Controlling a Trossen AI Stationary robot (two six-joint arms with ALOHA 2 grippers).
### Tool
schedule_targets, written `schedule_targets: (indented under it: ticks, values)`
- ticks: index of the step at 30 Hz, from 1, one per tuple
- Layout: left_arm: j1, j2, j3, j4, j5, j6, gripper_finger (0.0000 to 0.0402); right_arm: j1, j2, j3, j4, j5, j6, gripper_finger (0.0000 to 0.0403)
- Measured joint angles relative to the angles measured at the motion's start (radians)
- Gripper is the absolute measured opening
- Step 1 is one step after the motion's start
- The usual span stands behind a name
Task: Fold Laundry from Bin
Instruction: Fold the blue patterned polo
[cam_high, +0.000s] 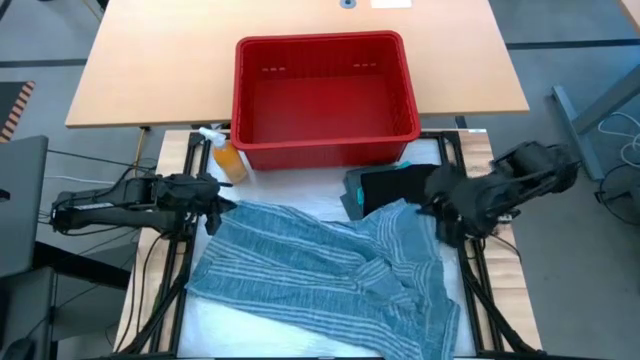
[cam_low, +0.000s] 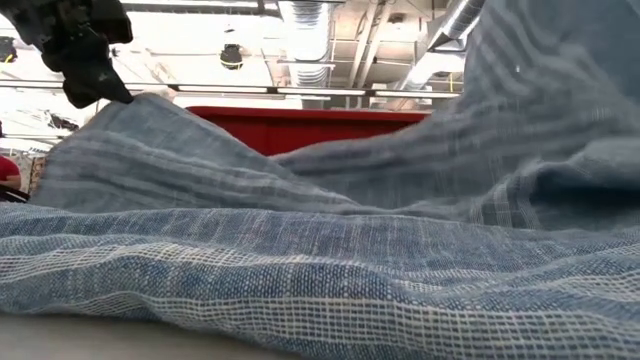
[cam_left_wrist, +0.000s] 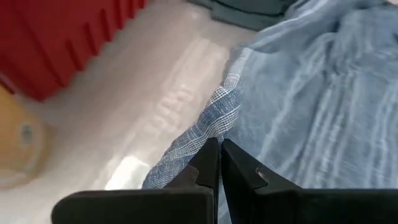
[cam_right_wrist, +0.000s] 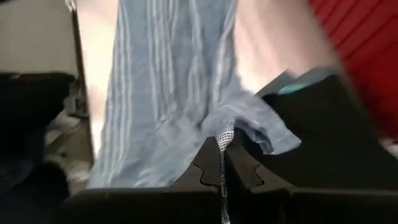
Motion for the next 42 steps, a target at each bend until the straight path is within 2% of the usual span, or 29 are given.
schedule_targets:
  ticks: [4, 9, 14, 19, 25, 29, 32, 39, 42]
  values:
    - [-0.002, 0.0, 0.0, 0.0, 0.07, -0.028, 0.0, 0.04, 0.052, -0.002, -0.001, -0.104, 0.072, 0.0022]
    - [-0.048, 0.0, 0.0, 0.002, 0.164, -0.092, 0.0, 0.157, 0.137, -0.001, 0.0, -0.203, 0.191, 0.0022]
    - [-0.122, 0.0, 0.0, 0.081, 0.213, -0.161, 0.0, 0.283, 0.213, -0.001, -0.001, -0.21, 0.31, 0.0022]
    - [-0.213, 0.036, 0.0, 0.098, 0.277, -0.272, 0.0, 0.396, 0.273, -0.001, 0.019, -0.224, 0.532, 0.0022]
    - [-0.368, 0.149, 0.0, 0.084, 0.283, -0.417, 0.0, 0.5, 0.356, -0.001, 0.136, -0.25, 0.707, 0.0023]
    - [-0.463, 0.247, -0.001, 0.084, 0.272, -0.48, 0.0, 0.531, 0.437, -0.001, 0.26, -0.215, 0.712, 0.0023]
    - [-0.515, 0.311, -0.001, 0.069, 0.217, -0.511, 0.0, 0.52, 0.516, -0.001, 0.314, -0.218, 0.699, 0.0023]
    - [-0.577, 0.371, 0.017, -0.07, 0.109, -0.599, 0.0, 0.472, 0.631, 0.005, 0.561, -0.339, 0.544, 0.0024]
    - [-0.598, 0.373, 0.019, -0.136, 0.083, -0.643, 0.0, 0.477, 0.634, 0.006, 0.581, -0.404, 0.537, 0.0024]
